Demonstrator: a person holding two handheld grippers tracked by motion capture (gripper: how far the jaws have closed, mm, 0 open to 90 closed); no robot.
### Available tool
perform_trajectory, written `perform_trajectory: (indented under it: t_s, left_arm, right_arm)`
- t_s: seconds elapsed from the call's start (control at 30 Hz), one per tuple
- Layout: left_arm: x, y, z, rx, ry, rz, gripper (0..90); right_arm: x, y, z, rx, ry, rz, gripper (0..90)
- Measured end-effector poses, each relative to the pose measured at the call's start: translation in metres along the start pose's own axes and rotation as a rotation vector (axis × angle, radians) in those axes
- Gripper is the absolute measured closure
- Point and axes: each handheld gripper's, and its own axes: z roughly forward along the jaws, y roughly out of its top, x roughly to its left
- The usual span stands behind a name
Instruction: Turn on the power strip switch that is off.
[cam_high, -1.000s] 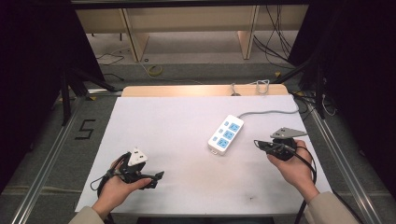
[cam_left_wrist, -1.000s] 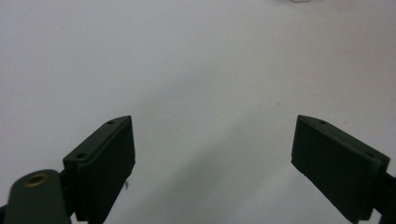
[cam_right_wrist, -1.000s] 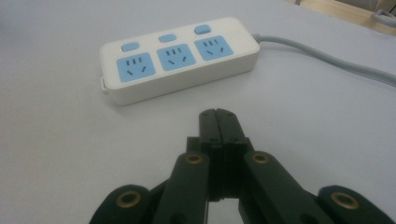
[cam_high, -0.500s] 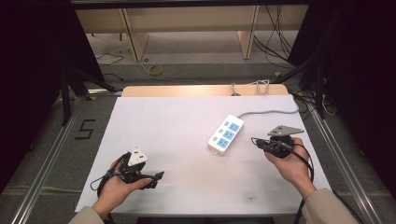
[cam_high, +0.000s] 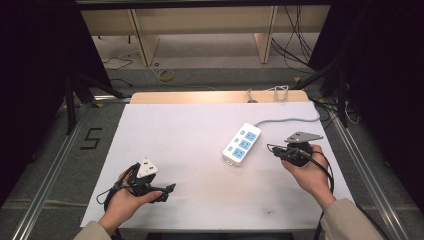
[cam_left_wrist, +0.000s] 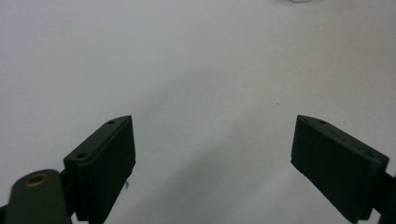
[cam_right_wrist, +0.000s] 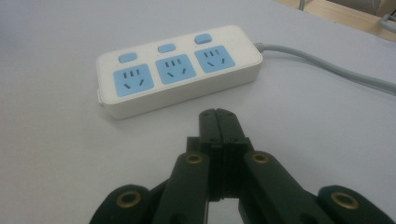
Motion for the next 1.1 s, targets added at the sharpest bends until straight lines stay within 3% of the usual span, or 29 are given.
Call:
perform_trajectory:
  t_s: [1.1]
  left_arm:
    - [0.0, 0.0, 0.0, -0.001, -0.003, 0.003, 13.6]
  right_arm:
    - [0.0, 0.012, 0.013, 0.011, 0.002, -0.002, 90.0]
